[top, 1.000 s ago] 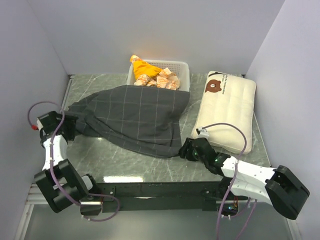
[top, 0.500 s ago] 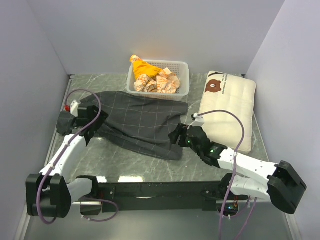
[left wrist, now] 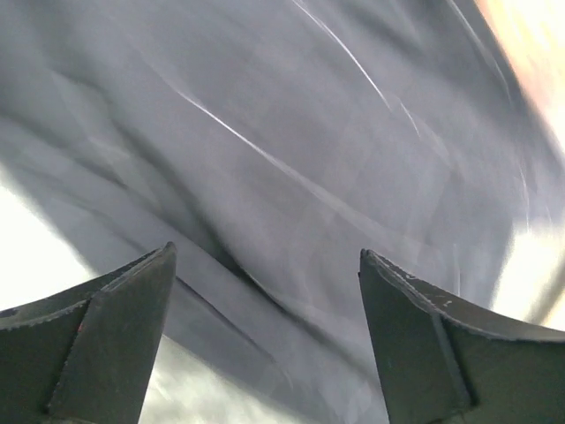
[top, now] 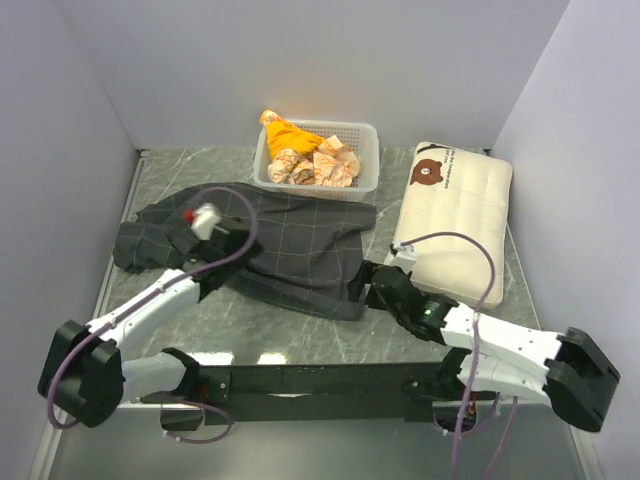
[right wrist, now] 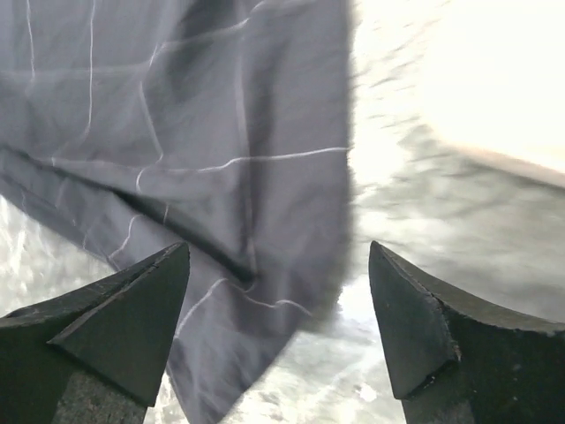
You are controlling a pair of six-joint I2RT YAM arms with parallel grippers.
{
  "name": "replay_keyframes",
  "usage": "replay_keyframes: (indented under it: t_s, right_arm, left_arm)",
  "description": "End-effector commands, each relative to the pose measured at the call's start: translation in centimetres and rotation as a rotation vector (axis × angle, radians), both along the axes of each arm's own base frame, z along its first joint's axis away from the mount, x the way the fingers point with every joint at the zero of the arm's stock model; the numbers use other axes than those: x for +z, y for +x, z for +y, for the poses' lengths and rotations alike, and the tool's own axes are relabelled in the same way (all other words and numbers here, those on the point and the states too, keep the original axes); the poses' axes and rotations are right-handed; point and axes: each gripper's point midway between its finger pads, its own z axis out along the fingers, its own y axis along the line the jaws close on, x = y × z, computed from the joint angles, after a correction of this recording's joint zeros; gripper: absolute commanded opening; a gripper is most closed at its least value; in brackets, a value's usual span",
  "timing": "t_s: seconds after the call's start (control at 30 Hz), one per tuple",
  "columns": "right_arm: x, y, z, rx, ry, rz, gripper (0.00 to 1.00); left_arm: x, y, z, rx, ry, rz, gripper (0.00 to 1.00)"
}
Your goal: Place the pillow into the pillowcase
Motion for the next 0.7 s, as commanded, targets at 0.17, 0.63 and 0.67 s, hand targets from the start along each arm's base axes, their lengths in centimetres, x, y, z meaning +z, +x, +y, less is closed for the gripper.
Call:
replay_keyframes:
  t_s: [0.17, 0.63, 0.67]
  right_arm:
    - [5.3, 1.6, -8.1, -0.211, 0.097, -0.108, 0.91]
    - [9.1, 1.4, -9.8, -0.223, 0.107, -0.172, 0.93]
    - [9.0, 1.3, -9.7, -0.22, 0.11, -0.169, 0.94]
  left_arm:
    - [4.6, -4.8, -16.4, -0.712, 0.14, -0.159, 0.93]
    - [-0.8, -17.0, -28.9, -1.309, 0.437, -0.057, 0.97]
    - [-1.9, -16.5, -28.3, -1.287, 0.486, -0.034, 0.97]
